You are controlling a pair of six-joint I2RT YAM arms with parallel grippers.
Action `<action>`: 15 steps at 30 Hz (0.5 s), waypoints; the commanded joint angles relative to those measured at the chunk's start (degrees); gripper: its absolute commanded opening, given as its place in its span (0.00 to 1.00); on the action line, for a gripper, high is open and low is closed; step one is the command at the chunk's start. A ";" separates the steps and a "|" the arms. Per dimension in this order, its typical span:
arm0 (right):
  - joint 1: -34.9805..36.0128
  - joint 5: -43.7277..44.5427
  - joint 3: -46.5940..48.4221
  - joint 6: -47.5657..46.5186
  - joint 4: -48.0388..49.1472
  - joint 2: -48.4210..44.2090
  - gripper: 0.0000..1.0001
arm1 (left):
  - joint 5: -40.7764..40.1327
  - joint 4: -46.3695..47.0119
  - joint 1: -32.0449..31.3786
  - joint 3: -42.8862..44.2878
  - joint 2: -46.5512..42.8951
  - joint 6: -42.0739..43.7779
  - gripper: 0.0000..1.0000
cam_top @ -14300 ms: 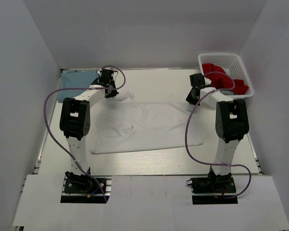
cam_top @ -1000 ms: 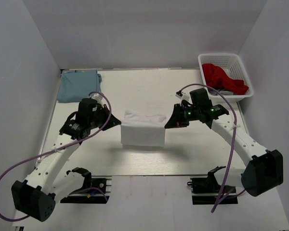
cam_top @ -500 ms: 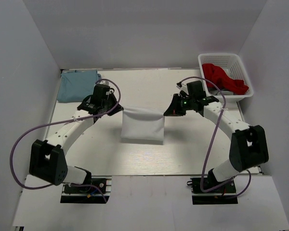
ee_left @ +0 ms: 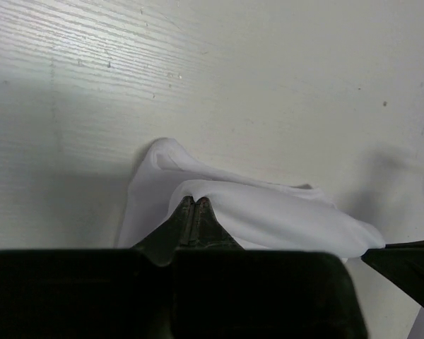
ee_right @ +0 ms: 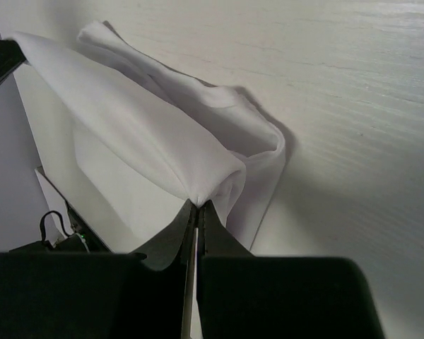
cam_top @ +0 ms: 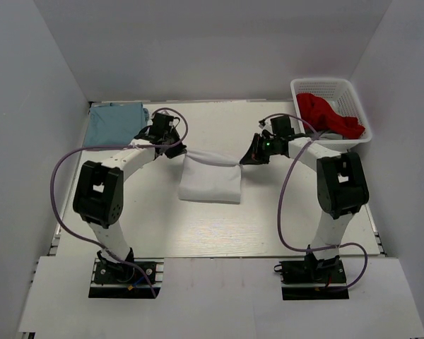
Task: Fold and stack the t-shirts
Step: Fold the long partially folded tshirt into a neat square
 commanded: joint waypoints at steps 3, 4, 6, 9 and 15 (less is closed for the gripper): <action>-1.31 -2.57 3.30 1.50 2.22 3.53 0.00 | -1.02 -0.95 1.97 4.12 3.06 1.63 0.00; -1.48 -2.57 3.48 1.67 2.40 3.01 0.00 | -1.02 -1.47 1.97 4.12 3.07 1.63 0.00; -1.57 -2.31 3.48 2.20 2.57 4.68 0.00 | -0.23 -1.47 2.50 4.64 4.12 1.63 0.00; -1.66 -0.04 3.39 2.55 2.40 4.77 0.16 | 1.17 -2.00 2.50 6.48 5.70 2.86 0.00; -1.40 1.03 5.33 1.15 0.73 2.32 0.90 | 2.68 -6.74 2.50 13.78 7.55 6.99 1.00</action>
